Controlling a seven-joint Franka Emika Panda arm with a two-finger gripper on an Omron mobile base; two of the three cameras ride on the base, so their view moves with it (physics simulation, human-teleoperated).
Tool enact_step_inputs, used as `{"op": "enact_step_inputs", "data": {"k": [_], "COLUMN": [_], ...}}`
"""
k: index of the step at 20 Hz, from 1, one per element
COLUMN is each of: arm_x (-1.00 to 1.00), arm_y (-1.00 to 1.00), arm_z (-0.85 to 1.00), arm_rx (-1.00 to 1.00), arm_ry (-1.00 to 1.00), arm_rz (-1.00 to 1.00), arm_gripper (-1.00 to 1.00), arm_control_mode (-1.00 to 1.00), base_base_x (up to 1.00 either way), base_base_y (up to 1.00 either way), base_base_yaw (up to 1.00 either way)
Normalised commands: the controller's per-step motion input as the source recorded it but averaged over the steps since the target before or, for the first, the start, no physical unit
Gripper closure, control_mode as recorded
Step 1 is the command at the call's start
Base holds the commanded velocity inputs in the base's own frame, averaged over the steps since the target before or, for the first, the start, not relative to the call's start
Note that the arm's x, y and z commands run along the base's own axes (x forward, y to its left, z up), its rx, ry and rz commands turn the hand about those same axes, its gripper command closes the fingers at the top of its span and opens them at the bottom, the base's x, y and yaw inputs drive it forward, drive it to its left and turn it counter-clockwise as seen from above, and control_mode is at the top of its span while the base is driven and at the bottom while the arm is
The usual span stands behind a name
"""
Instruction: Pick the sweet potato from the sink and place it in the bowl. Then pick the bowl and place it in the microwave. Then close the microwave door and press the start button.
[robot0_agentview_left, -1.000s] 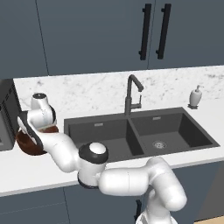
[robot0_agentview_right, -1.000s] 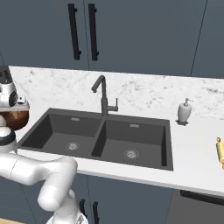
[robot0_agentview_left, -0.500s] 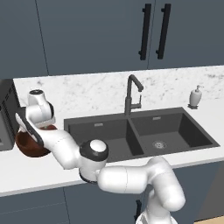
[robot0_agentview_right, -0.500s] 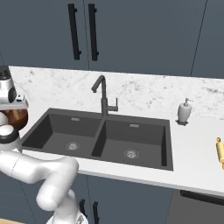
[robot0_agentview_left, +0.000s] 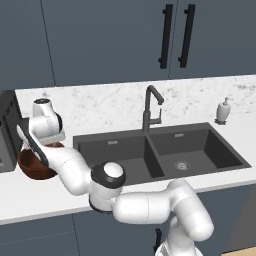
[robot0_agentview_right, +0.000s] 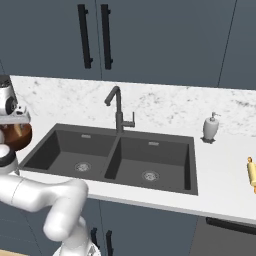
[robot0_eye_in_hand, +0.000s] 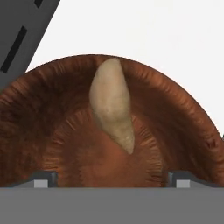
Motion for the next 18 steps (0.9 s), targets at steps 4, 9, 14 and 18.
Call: {"op": "enact_step_inputs", "data": {"k": [4,9,14,18], "arm_x": [-0.42,-0.07,-0.04,0.00], "arm_y": [-0.50,-0.50,-0.38,-0.10], "arm_z": [0.00,0.00,0.03,0.04], "arm_rx": [0.08,0.05,0.07,0.03], "arm_ry": [-0.11,-0.02,-0.01,0.00], "arm_rz": [-0.07,-0.10,-0.11,-0.12], "arm_gripper": [-1.00,-1.00,-1.00,-1.00], "arm_control_mode": [-1.00,-1.00,-1.00,-1.00], "base_base_x": [0.00,0.00,0.00,0.00], "base_base_y": [0.00,0.00,0.00,0.00], "base_base_yaw": [0.00,0.00,0.00,0.00]}}
